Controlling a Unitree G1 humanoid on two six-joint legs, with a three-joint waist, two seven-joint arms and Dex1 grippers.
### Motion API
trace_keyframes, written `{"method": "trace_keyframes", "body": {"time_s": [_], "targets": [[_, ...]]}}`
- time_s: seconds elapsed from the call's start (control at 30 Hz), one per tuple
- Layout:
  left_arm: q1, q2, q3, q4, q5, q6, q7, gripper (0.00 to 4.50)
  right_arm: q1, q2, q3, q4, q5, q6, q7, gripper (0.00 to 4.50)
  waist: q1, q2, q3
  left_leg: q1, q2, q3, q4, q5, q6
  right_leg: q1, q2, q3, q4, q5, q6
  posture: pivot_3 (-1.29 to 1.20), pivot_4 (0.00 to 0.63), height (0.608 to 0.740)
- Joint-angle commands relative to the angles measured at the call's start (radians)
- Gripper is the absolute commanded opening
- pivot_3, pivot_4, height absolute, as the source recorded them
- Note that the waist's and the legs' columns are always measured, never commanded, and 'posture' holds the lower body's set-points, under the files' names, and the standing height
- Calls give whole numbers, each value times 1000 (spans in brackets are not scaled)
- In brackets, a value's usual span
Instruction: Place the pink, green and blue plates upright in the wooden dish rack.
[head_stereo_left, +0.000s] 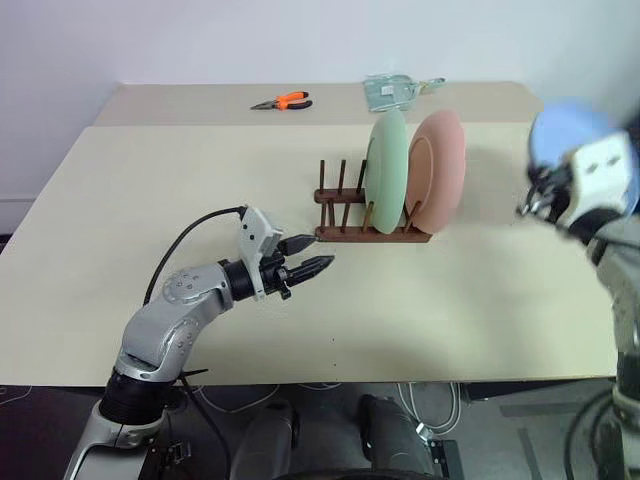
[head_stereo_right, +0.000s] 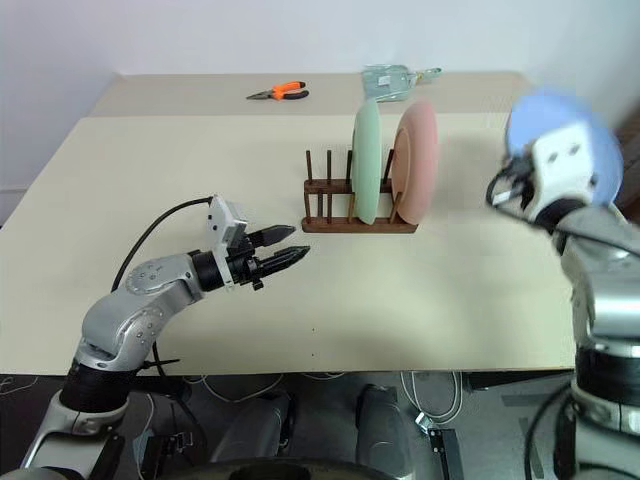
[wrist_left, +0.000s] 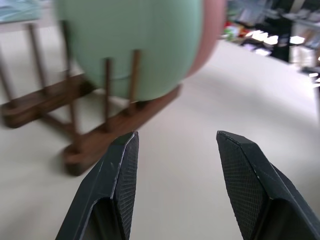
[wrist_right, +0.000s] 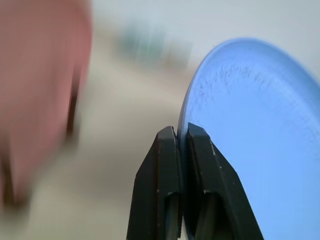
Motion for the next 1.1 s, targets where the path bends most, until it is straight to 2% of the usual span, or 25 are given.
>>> {"method": "trace_keyframes", "body": {"time_s": [0.03, 0.13, 0.2, 0.27, 0.33, 0.47, 0.57, 0.83, 0.93, 1.03, 1.1], "targets": [[-12, -13, 42, 39, 54, -88, 29, 2543, -171, 77, -49, -132, 288, 75, 14, 23, 0, -1, 0, 0, 0, -1, -1, 0, 0, 0, 1, 0, 0, 0, 0, 0, 150, 740], [-17, -17, 76, 98, 93, -154, 50, 2543, -295, 218, -23, -165, 588, 189, -65, 23, 2, -4, -2, 1, 1, -5, -4, 0, 0, 0, 1, -3, 0, 2, 2, 0, 150, 740], [-22, -13, 92, 137, 119, -195, 56, 2543, -342, 298, 0, -160, 693, 216, -138, 23, 2, -4, -2, 0, 1, -5, -4, 0, 0, 0, 1, -2, 0, 2, 2, 0, 150, 740], [-22, 0, 115, 177, 147, -244, 57, 2543, -372, 439, 23, -118, 856, 213, -293, 23, 5, -4, -2, 0, 0, -5, -4, 0, 0, -1, 1, -2, 0, 2, 2, 0, 150, 740], [-17, 20, 128, 208, 176, -285, 54, 2543, -381, 546, 57, -84, 942, 204, -409, 23, 2, -4, -2, 0, 0, -5, -4, 0, -1, -2, 1, -2, 1, 2, 2, 0, 150, 740], [17, 36, 160, 210, 180, -305, 52, 2543, -374, 655, 105, -11, 959, 178, -565, 23, 0, -3, -2, -1, 0, -5, -4, 1, -1, -5, 1, -2, 3, 2, 2, 0, 150, 740], [53, 37, 170, 179, 178, -303, 54, 2543, -346, 679, 133, 18, 948, 174, -600, 23, -2, -3, -2, -1, 0, -4, -5, 1, -1, -6, 1, -1, 3, 3, 2, 0, 150, 740], [81, 15, 165, 143, 176, -290, 67, 2543, -284, 696, 123, 100, 976, 165, -684, 23, -22, -3, -2, -1, 0, -4, -5, 1, -1, -7, 2, -1, 5, 3, 2, 0, 150, 740], [77, 4, 160, 140, 170, -284, 70, 2543, -266, 686, 126, 171, 934, 163, -702, 23, -23, -3, -3, 0, 0, -3, -5, 1, -1, -7, 2, -1, 6, 3, 2, 0, 150, 740], [77, -1, 155, 138, 173, -283, 68, 2543, -274, 679, 121, 233, 901, 149, -695, 930, -24, -3, -3, 0, 0, -3, -5, 1, -1, -7, 2, 0, 6, 3, 2, 0, 150, 740], [77, -3, 153, 136, 174, -281, 69, 2543, -287, 664, 130, 239, 867, 139, -657, 1874, -24, -2, -2, -1, 0, -3, -5, 1, -1, -8, 2, 0, 6, 3, 2, 0, 150, 740]]}}
